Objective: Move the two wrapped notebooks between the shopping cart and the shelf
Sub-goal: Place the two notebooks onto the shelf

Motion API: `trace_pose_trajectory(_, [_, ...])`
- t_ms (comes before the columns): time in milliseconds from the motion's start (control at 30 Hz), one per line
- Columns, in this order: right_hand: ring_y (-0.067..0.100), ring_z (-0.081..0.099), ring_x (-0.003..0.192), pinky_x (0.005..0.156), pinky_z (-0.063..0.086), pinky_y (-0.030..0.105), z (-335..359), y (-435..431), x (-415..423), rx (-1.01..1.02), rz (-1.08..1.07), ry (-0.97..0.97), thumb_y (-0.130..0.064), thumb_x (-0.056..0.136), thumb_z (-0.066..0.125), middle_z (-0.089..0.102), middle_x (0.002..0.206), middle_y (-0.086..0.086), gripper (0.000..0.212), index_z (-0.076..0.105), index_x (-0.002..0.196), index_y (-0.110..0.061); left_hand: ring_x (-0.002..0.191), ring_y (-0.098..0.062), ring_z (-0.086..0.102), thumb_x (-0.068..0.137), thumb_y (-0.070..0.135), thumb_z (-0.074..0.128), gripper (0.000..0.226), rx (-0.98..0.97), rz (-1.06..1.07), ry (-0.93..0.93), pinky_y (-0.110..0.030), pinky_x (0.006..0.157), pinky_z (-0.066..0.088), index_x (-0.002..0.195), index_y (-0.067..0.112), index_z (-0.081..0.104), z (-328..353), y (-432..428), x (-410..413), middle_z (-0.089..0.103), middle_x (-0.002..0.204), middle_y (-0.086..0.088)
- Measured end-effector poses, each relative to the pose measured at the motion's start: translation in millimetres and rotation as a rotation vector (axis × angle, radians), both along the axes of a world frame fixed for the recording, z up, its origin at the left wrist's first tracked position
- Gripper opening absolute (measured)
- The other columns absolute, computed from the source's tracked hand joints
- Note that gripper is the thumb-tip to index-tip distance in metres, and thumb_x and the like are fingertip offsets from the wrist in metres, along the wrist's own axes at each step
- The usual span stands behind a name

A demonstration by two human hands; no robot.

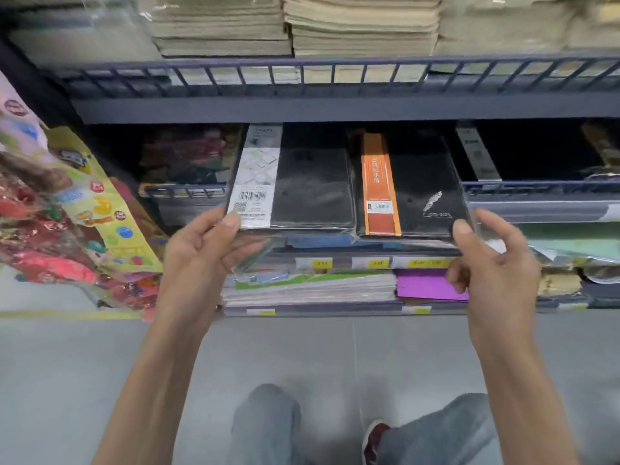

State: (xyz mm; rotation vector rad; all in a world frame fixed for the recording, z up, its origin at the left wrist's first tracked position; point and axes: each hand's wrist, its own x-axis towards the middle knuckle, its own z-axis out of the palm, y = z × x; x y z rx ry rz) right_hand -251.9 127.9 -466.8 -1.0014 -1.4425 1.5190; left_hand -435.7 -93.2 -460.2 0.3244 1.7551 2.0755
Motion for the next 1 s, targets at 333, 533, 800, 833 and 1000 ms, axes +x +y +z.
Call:
trace_pose_trajectory(333, [0.018,0.063,0.054,0.046,0.05,0.025,-47,-7,-25,0.193,-0.056,0.248,-0.028,0.093,0.068,0.074,0.073,0.006,0.029,0.056,0.112,-0.011,0.084,-0.021,0.076,0.089,0.041,0.061,0.049,0.116,0.206,0.323,-0.038,0.073,0.062,0.131,0.017,0.058,-34,18,6,0.077,0.104,0.0])
trace_pose_trajectory(533, [0.019,0.072,0.074,0.056,0.057,0.024,-55,-10,-22,0.218,0.0,0.312,-0.025,0.089,0.071,0.075,0.084,0.002,0.038,0.057,0.121,-0.014,0.095,-0.018,0.074,0.088,0.029,0.065,0.056,0.153,0.156,0.41,-0.037,0.082,0.06,0.139,0.011,0.051,-45,17,10,0.076,0.109,0.004])
trace_pose_trajectory(800, [0.018,0.074,0.085,0.063,0.06,0.026,-54,-4,-25,0.294,-0.012,0.305,-0.019,0.084,0.077,0.073,0.097,0.008,0.044,0.057,0.123,-0.018,0.094,-0.017,0.075,0.091,0.025,0.071,0.045,0.143,0.287,0.484,-0.034,0.083,0.06,0.131,0.011,0.056,-49,24,5,0.078,0.101,-0.001])
trace_pose_trajectory(833, [0.018,0.074,0.085,0.065,0.06,0.027,-53,-2,-27,0.3,-0.021,0.309,-0.019,0.084,0.077,0.073,0.097,0.009,0.044,0.057,0.124,-0.017,0.094,-0.016,0.075,0.09,0.025,0.071,0.044,0.147,0.303,0.495,-0.032,0.083,0.06,0.13,0.011,0.057,-50,27,5,0.078,0.101,0.001])
trace_pose_trajectory(1000, [0.02,0.074,0.084,0.064,0.06,0.029,-53,10,-33,0.318,-0.05,0.345,-0.018,0.083,0.078,0.075,0.091,0.005,0.04,0.06,0.118,-0.011,0.091,-0.012,0.075,0.089,0.028,0.07,0.027,0.179,0.366,0.537,-0.027,0.08,0.059,0.11,0.017,0.058,-49,35,-1,0.078,0.092,0.003])
